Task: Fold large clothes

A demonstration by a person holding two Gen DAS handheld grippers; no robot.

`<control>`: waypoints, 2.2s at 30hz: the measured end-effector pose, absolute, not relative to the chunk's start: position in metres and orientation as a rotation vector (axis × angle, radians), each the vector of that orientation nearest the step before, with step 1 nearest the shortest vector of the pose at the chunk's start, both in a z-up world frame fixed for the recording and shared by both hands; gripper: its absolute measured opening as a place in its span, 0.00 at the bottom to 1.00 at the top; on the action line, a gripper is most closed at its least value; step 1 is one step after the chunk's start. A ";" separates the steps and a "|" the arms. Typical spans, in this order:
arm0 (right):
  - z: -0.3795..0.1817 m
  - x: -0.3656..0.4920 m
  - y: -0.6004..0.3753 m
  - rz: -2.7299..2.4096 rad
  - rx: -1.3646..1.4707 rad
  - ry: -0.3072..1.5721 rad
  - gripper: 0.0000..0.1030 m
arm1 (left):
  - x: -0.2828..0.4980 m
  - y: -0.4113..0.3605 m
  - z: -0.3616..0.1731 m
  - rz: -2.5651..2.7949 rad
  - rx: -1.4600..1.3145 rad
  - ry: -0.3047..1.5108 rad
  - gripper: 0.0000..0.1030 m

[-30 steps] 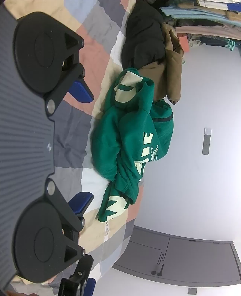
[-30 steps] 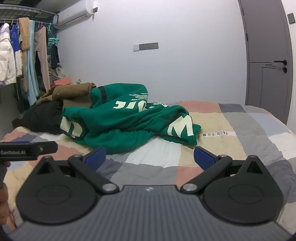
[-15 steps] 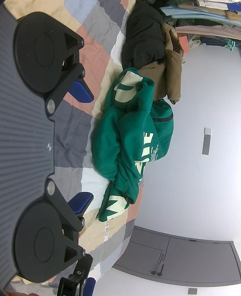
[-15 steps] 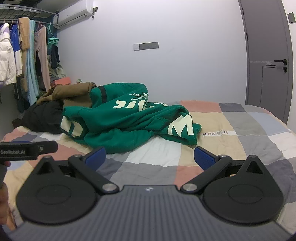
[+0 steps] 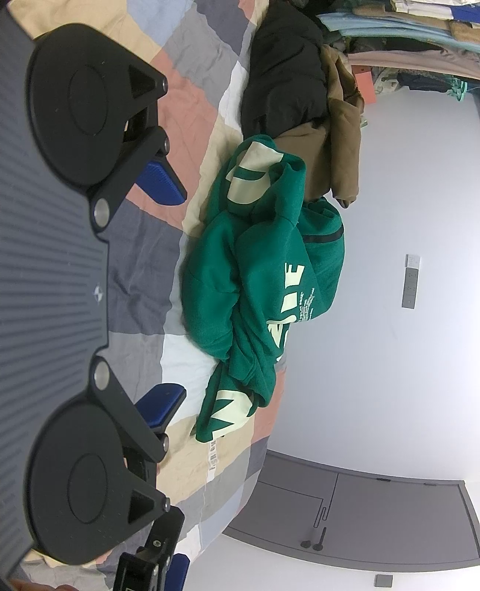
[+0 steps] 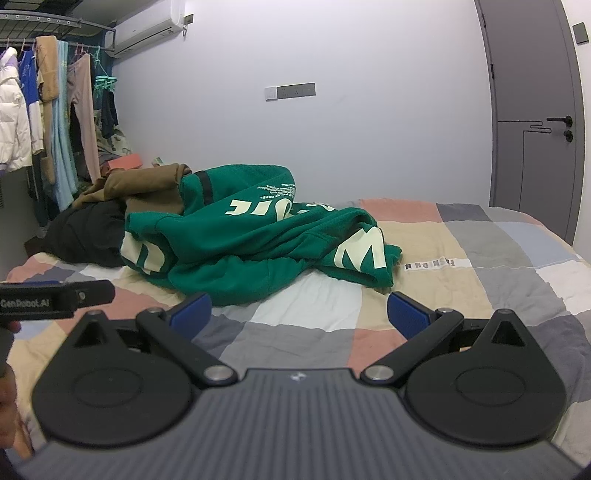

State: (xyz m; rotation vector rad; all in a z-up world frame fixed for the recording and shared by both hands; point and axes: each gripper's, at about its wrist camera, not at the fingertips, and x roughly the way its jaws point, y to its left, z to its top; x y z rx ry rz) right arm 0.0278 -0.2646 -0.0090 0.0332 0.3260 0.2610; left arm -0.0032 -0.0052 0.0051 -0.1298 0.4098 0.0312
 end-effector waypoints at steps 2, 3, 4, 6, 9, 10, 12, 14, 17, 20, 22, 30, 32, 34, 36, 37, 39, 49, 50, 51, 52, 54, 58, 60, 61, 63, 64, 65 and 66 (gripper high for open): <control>-0.010 0.028 -0.264 0.261 0.034 0.326 1.00 | -0.003 -0.006 0.003 0.030 -0.130 0.410 1.00; -0.010 0.028 -0.264 0.262 0.036 0.328 1.00 | -0.003 -0.006 0.003 0.031 -0.129 0.410 1.00; -0.010 0.028 -0.264 0.262 0.037 0.331 1.00 | -0.003 -0.006 0.004 0.031 -0.129 0.410 1.00; -0.011 0.028 -0.264 0.261 0.039 0.335 1.00 | -0.004 -0.006 0.003 0.029 -0.129 0.408 1.00; -0.010 0.030 -0.265 0.265 0.047 0.341 1.00 | -0.003 -0.005 0.004 0.030 -0.129 0.410 1.00; -0.010 0.030 -0.265 0.266 0.049 0.342 1.00 | -0.004 -0.005 0.004 0.028 -0.128 0.412 1.00; -0.012 0.031 -0.265 0.267 0.048 0.347 1.00 | -0.004 -0.006 0.004 0.026 -0.127 0.413 1.00; -0.013 0.031 -0.265 0.265 0.045 0.352 1.00 | -0.004 -0.006 0.004 0.025 -0.124 0.413 1.00; -0.014 0.032 -0.265 0.265 0.049 0.360 1.00 | -0.003 -0.006 0.004 0.025 -0.126 0.415 1.00; -0.014 0.032 -0.265 0.259 0.047 0.359 1.00 | -0.003 -0.005 0.003 0.025 -0.127 0.416 1.00; -0.014 0.031 -0.265 0.259 0.049 0.358 1.00 | -0.002 -0.005 0.003 0.032 -0.129 0.416 1.00; -0.014 0.031 -0.265 0.265 0.052 0.360 1.00 | 0.001 -0.004 0.002 0.035 -0.129 0.415 1.00; -0.014 0.031 -0.265 0.268 0.053 0.360 1.00 | 0.000 -0.003 0.002 0.034 -0.131 0.414 1.00; -0.014 0.030 -0.264 0.269 0.052 0.359 1.00 | 0.000 -0.003 0.002 0.035 -0.129 0.413 1.00; -0.014 0.030 -0.264 0.271 0.053 0.360 1.00 | 0.000 -0.003 0.002 0.033 -0.129 0.414 1.00; -0.014 0.030 -0.264 0.273 0.053 0.361 1.00 | 0.000 -0.003 0.002 0.033 -0.130 0.413 1.00; -0.014 0.030 -0.263 0.278 0.054 0.363 1.00 | 0.001 -0.002 0.002 0.033 -0.127 0.412 1.00; -0.017 0.034 -0.261 0.315 0.076 0.383 1.00 | 0.001 0.000 0.004 0.031 -0.119 0.403 1.00; -0.017 0.034 -0.260 0.318 0.078 0.384 1.00 | 0.001 0.000 0.004 0.033 -0.118 0.401 1.00; -0.018 0.034 -0.259 0.321 0.078 0.383 1.00 | 0.001 0.000 0.003 0.036 -0.118 0.401 1.00; -0.018 0.034 -0.258 0.325 0.080 0.380 1.00 | 0.001 0.001 0.003 0.036 -0.119 0.404 1.00; -0.018 0.034 -0.257 0.330 0.074 0.376 1.00 | 0.001 0.001 0.002 0.034 -0.119 0.404 1.00; -0.018 0.032 -0.254 0.329 0.064 0.367 1.00 | 0.000 -0.001 0.004 0.033 -0.104 0.401 1.00; -0.018 0.032 -0.254 0.329 0.065 0.360 1.00 | 0.001 -0.002 0.005 0.032 -0.094 0.399 1.00; -0.018 0.032 -0.253 0.328 0.064 0.358 1.00 | 0.002 -0.001 0.005 0.029 -0.085 0.400 1.00; -0.018 0.035 -0.251 0.323 0.061 0.358 1.00 | 0.005 0.000 0.006 0.030 -0.072 0.401 1.00; -0.019 0.036 -0.250 0.321 0.058 0.360 1.00 | 0.007 0.001 0.006 0.036 -0.066 0.401 1.00; -0.020 0.038 -0.248 0.321 0.055 0.365 1.00 | 0.009 0.002 0.006 0.038 -0.059 0.402 1.00; -0.021 0.041 -0.247 0.320 0.052 0.373 1.00 | 0.012 0.004 0.007 0.043 -0.053 0.402 1.00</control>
